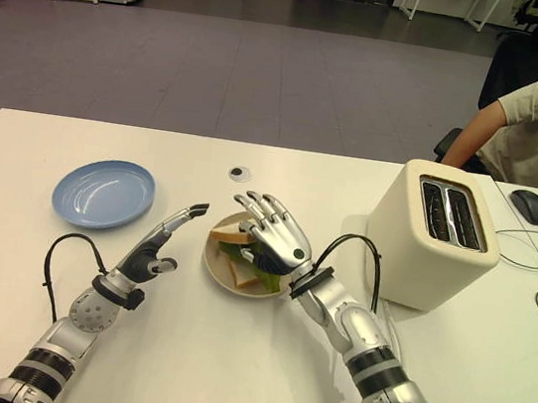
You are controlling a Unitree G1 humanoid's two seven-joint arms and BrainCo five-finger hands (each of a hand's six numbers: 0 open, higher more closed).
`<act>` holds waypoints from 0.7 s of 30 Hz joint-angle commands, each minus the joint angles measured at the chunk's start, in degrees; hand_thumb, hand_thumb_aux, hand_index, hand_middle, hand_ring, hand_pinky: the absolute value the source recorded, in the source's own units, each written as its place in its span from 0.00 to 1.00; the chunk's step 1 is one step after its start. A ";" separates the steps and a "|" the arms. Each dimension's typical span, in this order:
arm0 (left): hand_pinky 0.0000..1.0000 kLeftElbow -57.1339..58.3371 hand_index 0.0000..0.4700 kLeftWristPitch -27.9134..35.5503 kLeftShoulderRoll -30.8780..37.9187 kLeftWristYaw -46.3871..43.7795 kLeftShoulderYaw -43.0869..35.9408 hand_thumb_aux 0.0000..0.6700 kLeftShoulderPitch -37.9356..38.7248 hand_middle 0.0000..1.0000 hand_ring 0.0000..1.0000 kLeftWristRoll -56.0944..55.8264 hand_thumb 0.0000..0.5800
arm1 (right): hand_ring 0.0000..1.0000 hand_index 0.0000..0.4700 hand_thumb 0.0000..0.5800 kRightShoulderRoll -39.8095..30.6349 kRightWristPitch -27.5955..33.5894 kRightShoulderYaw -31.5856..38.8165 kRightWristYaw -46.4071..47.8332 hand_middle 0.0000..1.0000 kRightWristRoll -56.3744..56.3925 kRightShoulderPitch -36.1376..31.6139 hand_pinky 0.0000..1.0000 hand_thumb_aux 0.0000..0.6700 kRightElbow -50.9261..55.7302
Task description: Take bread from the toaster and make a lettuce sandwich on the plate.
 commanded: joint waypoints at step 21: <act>0.00 1.03 0.00 1.00 1.18 0.49 0.08 0.00 0.19 0.00 0.00 3.11 0.00 | 0.00 0.00 0.00 -8.41 -6.06 -1.82 20.20 0.00 13.60 6.42 0.00 0.00 -3.62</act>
